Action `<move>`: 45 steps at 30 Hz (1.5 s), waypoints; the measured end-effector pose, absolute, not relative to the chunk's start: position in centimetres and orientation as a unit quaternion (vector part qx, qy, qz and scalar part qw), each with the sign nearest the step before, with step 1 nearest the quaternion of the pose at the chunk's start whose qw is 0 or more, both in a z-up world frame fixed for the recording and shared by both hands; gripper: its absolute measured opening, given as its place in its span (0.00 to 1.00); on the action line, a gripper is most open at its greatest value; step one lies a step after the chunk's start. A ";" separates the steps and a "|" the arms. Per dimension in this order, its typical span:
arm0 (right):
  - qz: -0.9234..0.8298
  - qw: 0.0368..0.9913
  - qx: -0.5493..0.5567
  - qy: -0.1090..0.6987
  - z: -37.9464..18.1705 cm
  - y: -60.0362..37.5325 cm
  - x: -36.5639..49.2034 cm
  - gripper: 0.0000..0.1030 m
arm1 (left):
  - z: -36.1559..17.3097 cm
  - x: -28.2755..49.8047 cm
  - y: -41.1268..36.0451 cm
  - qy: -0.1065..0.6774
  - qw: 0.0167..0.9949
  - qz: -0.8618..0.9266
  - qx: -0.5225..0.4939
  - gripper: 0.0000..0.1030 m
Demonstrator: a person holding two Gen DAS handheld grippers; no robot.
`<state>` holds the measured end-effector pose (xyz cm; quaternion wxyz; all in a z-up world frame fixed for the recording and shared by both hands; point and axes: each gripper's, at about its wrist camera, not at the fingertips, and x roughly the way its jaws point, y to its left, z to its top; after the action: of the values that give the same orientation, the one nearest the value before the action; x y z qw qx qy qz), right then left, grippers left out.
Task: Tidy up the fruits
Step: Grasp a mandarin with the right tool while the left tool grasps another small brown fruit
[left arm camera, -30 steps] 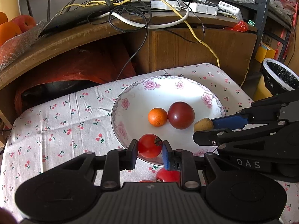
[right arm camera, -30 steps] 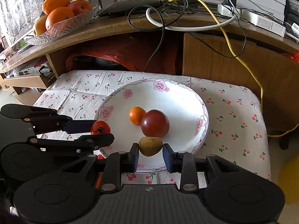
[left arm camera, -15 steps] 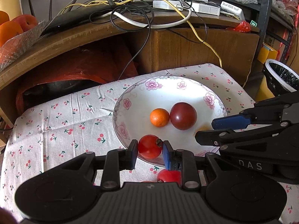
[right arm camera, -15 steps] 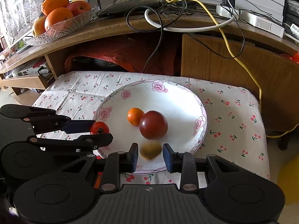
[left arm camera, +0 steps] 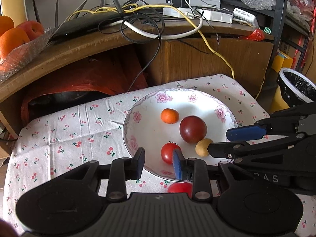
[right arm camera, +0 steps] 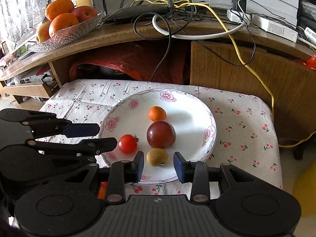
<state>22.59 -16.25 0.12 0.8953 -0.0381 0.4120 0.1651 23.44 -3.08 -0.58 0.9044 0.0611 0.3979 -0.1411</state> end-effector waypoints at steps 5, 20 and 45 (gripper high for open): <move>0.170 0.895 -0.040 0.410 0.4 -16.2 22.2 0.30 | -0.4 22.9 -3.0 0.396 0.905 -0.143 0.068 0.39; 0.195 0.888 -0.046 0.413 0.9 -15.6 20.6 0.30 | 0.5 20.5 -2.2 0.389 0.904 -0.160 0.080 0.40; 0.260 0.844 -0.077 0.462 -1.4 -12.0 18.1 0.30 | -1.5 15.8 0.9 0.429 0.873 -0.199 0.116 0.40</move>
<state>18.14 -11.95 -1.42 0.8443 -0.0766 0.4619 0.2604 15.79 0.91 -1.47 0.8733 0.1163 0.4294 -0.1987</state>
